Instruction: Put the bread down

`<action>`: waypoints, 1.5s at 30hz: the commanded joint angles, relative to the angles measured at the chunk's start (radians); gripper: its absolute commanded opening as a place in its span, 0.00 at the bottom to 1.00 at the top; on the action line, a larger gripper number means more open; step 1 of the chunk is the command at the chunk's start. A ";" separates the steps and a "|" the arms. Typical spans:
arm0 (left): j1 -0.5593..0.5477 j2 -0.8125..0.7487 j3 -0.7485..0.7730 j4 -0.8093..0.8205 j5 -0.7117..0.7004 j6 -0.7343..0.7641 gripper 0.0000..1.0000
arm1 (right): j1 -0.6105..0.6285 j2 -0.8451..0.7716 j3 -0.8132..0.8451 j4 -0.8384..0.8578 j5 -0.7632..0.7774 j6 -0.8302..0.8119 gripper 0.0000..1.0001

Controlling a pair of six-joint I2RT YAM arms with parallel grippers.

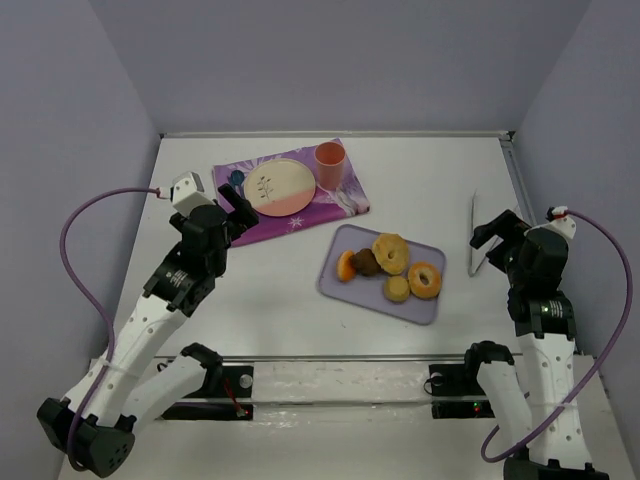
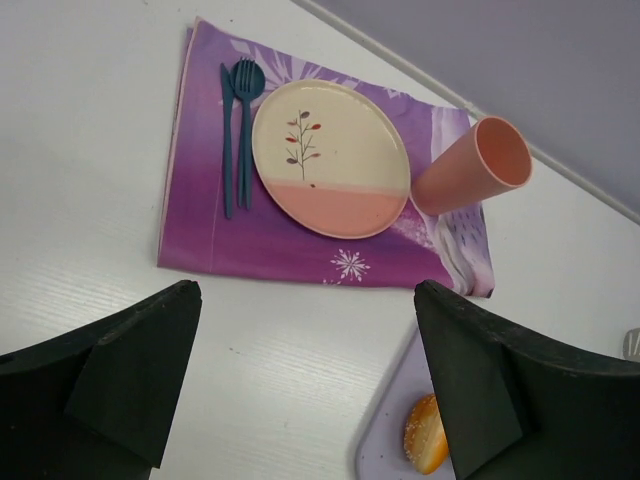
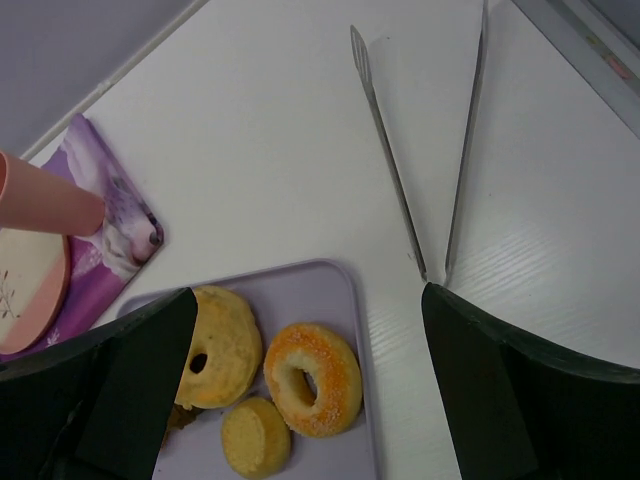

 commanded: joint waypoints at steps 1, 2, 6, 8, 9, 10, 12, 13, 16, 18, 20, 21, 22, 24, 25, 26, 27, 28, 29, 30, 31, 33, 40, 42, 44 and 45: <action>0.008 0.006 0.010 0.013 -0.004 -0.021 0.99 | 0.002 0.004 0.056 0.003 0.031 -0.021 1.00; 0.010 -0.002 0.006 0.020 0.005 -0.017 0.99 | 0.002 0.007 0.054 0.001 0.031 -0.022 1.00; 0.010 -0.018 -0.008 0.030 -0.017 -0.021 0.99 | 0.002 0.024 0.047 0.001 0.016 -0.042 1.00; 0.011 -0.034 -0.022 0.031 -0.025 -0.027 0.99 | 0.002 0.044 0.042 -0.005 0.013 -0.053 1.00; 0.011 -0.038 -0.028 0.031 -0.028 -0.026 0.99 | 0.002 0.053 0.042 -0.008 0.014 -0.053 1.00; 0.013 -0.048 -0.031 0.030 -0.031 -0.027 0.99 | 0.002 0.075 0.042 -0.016 0.019 -0.053 1.00; 0.013 -0.060 -0.047 0.034 -0.039 -0.036 0.99 | 0.002 0.109 0.042 -0.026 0.034 -0.039 1.00; 0.011 -0.071 -0.056 0.039 -0.044 -0.047 0.99 | 0.002 0.130 0.041 -0.031 0.068 -0.024 1.00; 0.011 -0.081 -0.092 0.063 -0.036 -0.059 0.99 | 0.002 0.259 0.041 -0.033 0.105 0.012 1.00; 0.011 -0.078 -0.097 0.053 -0.034 -0.064 0.99 | 0.002 0.392 0.068 -0.043 0.100 -0.005 1.00; 0.013 -0.071 -0.097 0.046 -0.031 -0.070 0.99 | 0.002 0.477 0.096 -0.051 0.109 -0.007 1.00; 0.013 -0.068 -0.102 0.049 -0.025 -0.076 0.99 | 0.002 0.551 0.100 -0.051 0.112 -0.011 1.00; 0.013 -0.061 -0.105 0.052 -0.021 -0.075 0.99 | 0.002 0.585 0.105 -0.051 0.128 -0.007 1.00; 0.014 -0.051 -0.102 0.053 -0.002 -0.070 0.99 | 0.002 0.679 0.128 -0.045 0.120 -0.011 1.00; 0.014 -0.040 -0.102 0.049 0.002 -0.063 0.99 | 0.002 0.707 0.137 -0.042 0.105 -0.022 1.00; 0.014 -0.037 -0.102 0.046 0.001 -0.063 0.99 | 0.002 0.733 0.146 -0.037 0.103 -0.028 1.00; 0.016 -0.034 -0.102 0.042 -0.004 -0.066 0.99 | 0.002 0.757 0.156 -0.039 0.106 -0.037 1.00; 0.016 -0.031 -0.102 0.037 -0.005 -0.067 0.99 | 0.002 0.799 0.169 -0.039 0.112 -0.039 1.00; 0.016 -0.028 -0.102 0.036 -0.007 -0.067 0.99 | 0.002 0.813 0.172 -0.039 0.132 -0.040 1.00; 0.016 -0.029 -0.106 0.037 -0.004 -0.067 0.99 | 0.002 0.823 0.174 -0.037 0.146 -0.036 1.00; 0.016 -0.035 -0.111 0.043 -0.004 -0.064 0.99 | 0.002 0.846 0.174 -0.037 0.171 -0.031 1.00; 0.016 -0.040 -0.117 0.051 -0.007 -0.063 0.99 | 0.002 0.876 0.182 -0.034 0.180 -0.033 1.00; 0.019 -0.057 -0.128 0.060 -0.011 -0.053 0.99 | 0.002 1.070 0.270 0.026 0.166 -0.056 1.00; 0.018 -0.058 -0.128 0.060 -0.016 -0.053 0.99 | -0.007 1.141 0.310 0.052 0.154 -0.076 1.00; 0.018 -0.061 -0.126 0.054 -0.024 -0.056 0.99 | -0.018 1.178 0.338 0.061 0.145 -0.073 1.00; 0.018 -0.063 -0.126 0.054 -0.027 -0.056 0.99 | -0.018 1.195 0.359 0.069 0.143 -0.073 1.00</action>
